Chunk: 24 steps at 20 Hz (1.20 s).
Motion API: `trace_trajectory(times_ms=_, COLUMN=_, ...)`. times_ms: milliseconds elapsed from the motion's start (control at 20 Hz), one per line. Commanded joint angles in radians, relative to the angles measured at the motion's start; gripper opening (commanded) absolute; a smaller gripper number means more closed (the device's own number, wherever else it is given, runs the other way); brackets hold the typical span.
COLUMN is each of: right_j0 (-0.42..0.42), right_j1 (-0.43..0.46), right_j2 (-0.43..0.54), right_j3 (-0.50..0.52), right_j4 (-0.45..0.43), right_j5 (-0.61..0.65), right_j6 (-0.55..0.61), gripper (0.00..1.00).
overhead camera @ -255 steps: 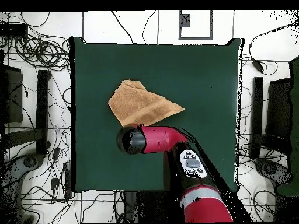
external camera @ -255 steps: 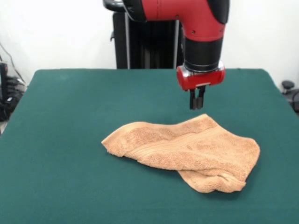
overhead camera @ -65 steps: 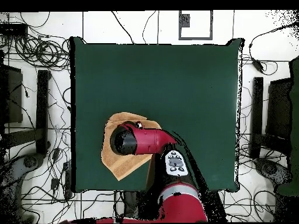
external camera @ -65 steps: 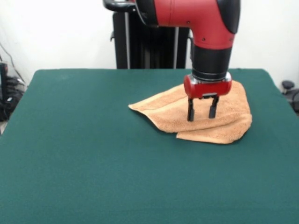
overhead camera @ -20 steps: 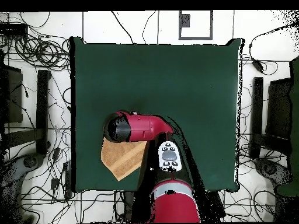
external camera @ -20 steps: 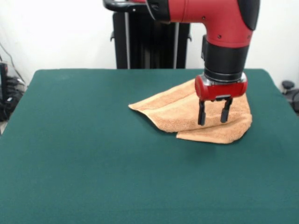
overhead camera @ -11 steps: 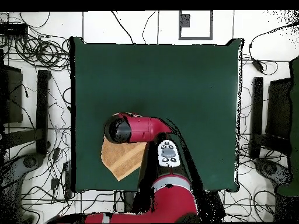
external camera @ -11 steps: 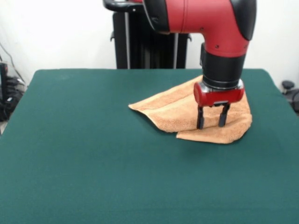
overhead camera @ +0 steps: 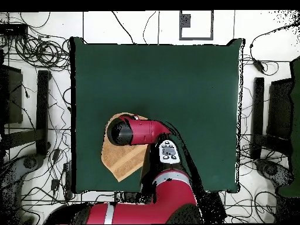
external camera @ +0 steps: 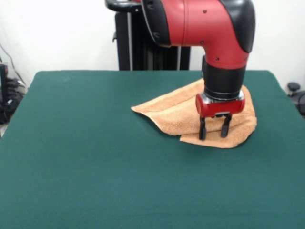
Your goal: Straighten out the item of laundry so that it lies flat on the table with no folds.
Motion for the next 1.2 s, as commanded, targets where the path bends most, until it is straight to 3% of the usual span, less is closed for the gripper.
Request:
trace_trajectory(times_ms=50, right_j0=0.014, right_j1=0.047, right_j2=0.073, right_j3=0.038, right_j4=0.005, right_j5=-0.07, right_j6=0.178, gripper=1.0)
trace_trajectory(times_ms=550, right_j0=-0.015, right_j1=0.099, right_j2=0.101, right_j3=0.009, right_j4=-0.023, right_j5=-0.083, right_j6=0.127, gripper=1.0)
trace_trajectory(times_ms=600, right_j0=-0.014, right_j1=0.1, right_j2=0.104, right_j3=-0.002, right_j4=-0.048, right_j5=-0.055, right_j6=0.085, gripper=0.0)
trace_trajectory(times_ms=1200, right_j0=-0.063, right_j1=0.092, right_j2=0.149, right_j3=-0.003, right_j4=-0.058, right_j5=-0.032, right_j6=0.058, gripper=0.0)
